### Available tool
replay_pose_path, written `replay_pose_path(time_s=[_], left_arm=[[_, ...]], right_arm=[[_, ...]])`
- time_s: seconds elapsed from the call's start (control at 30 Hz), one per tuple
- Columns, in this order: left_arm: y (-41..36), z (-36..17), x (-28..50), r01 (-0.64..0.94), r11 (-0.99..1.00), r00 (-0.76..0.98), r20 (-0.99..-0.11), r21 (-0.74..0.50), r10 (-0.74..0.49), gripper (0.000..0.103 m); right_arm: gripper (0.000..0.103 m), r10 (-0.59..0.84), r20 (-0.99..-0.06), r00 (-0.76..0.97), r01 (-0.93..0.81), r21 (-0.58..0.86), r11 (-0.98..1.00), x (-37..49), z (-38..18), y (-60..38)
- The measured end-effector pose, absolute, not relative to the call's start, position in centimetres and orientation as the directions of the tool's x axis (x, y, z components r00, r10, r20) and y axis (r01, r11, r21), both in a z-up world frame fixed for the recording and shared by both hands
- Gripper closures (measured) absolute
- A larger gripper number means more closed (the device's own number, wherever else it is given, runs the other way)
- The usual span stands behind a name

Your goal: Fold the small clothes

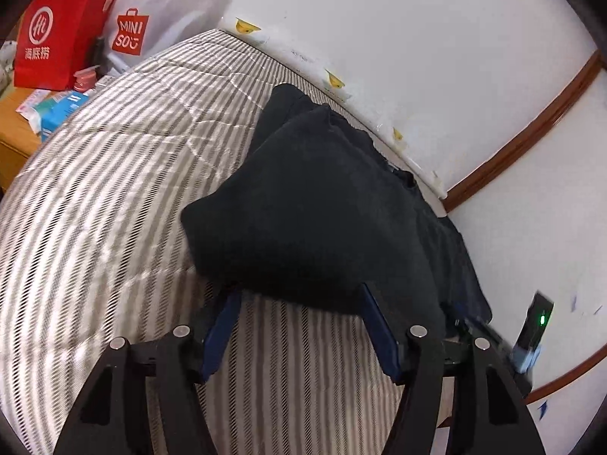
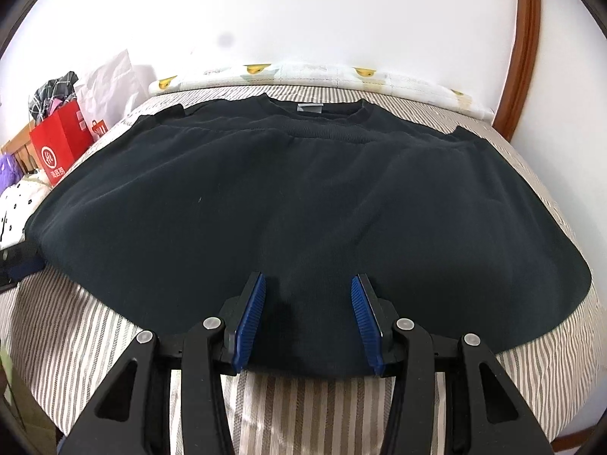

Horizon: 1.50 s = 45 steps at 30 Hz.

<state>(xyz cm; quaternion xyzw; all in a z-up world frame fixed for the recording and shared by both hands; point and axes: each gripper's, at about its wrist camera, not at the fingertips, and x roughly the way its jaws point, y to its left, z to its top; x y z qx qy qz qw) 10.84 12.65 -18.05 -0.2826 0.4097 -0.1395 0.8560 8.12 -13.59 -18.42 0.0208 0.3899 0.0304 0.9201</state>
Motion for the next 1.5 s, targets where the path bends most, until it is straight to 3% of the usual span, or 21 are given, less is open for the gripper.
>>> replay_pose_path(time_s=[0.3, 0.47, 0.53, 0.63, 0.87, 1.13, 1.33, 1.5], left_arm=[[11.7, -18.0, 12.9, -0.016, 0.789, 0.654, -0.603, -0.614, -0.456, 0.044], [11.4, -17.9, 13.7, -0.056, 0.82, 0.656, -0.64, -0.57, -0.4, 0.068], [11.6, -17.5, 13.8, -0.071, 0.82, 0.661, -0.642, -0.568, -0.387, 0.084], [11.0, -16.4, 14.0, -0.075, 0.839, 0.666, -0.653, -0.539, -0.36, 0.087], [8.1, -11.7, 13.8, -0.016, 0.896, 0.718, -0.628, -0.445, -0.299, 0.09], [-0.4, -5.9, 14.1, 0.206, 0.916, 0.726, -0.574, -0.346, -0.379, 0.09], [-9.0, -6.8, 14.6, 0.386, 0.878, 0.627, -0.617, -0.284, -0.475, 0.09], [-13.4, -10.1, 16.1, 0.436, 0.849, 0.528, -0.679, -0.298, -0.51, 0.089]], right_arm=[[0.056, 0.104, -0.734, 0.671, -0.084, 0.064, 0.994, 5.2, -18.3, -14.6], [0.056, 0.081, -0.713, 0.696, 0.006, 0.118, 0.993, 4.8, -17.4, -18.1], [0.056, 0.078, -0.717, 0.693, 0.036, 0.142, 0.989, 5.1, -17.4, -19.5], [0.056, 0.071, -0.717, 0.694, 0.06, 0.156, 0.986, 5.2, -17.2, -21.1], [0.056, 0.08, -0.678, 0.731, 0.071, 0.193, 0.979, 4.5, -16.1, -24.0], [0.056, 0.048, -0.656, 0.753, 0.11, 0.197, 0.974, 3.5, -15.3, -26.7], [0.056, 0.028, -0.665, 0.746, 0.154, 0.214, 0.965, 2.4, -15.5, -29.4], [0.056, 0.011, -0.683, 0.73, 0.18, 0.208, 0.961, 1.3, -16.1, -31.3]])
